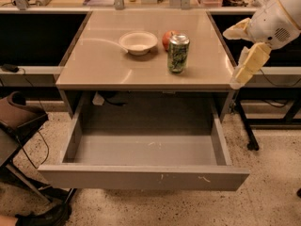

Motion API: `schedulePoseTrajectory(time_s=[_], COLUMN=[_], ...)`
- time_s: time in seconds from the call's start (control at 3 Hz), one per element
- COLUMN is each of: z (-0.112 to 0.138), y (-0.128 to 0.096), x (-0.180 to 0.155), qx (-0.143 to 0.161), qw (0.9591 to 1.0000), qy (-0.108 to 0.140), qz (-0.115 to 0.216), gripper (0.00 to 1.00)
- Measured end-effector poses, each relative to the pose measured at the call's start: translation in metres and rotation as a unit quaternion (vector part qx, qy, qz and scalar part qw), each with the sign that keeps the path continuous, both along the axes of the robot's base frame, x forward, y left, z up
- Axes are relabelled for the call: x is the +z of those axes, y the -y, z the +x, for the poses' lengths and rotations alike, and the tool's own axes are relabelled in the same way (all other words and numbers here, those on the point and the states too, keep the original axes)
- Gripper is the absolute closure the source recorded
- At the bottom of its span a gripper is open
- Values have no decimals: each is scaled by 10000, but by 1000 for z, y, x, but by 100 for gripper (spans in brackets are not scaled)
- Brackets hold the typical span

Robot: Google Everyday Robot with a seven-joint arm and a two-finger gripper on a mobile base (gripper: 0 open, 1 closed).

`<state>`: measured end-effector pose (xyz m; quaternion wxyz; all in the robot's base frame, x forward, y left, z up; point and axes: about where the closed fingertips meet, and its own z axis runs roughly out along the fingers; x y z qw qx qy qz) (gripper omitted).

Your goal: Place green can into top drawer

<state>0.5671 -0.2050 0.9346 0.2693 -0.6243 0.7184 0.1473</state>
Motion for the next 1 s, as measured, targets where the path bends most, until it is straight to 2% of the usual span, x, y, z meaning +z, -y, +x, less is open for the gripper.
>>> schedulePoseTrajectory(time_s=[0.33,0.67,1.0], z=[7,22,60], y=[-3,-6,-24], x=[-2,-4,-1], qx=[19,-128,-247], qw=[9999,9994,9956], qy=[5,135,281], qz=[136,303,863], gripper=[0,0,0])
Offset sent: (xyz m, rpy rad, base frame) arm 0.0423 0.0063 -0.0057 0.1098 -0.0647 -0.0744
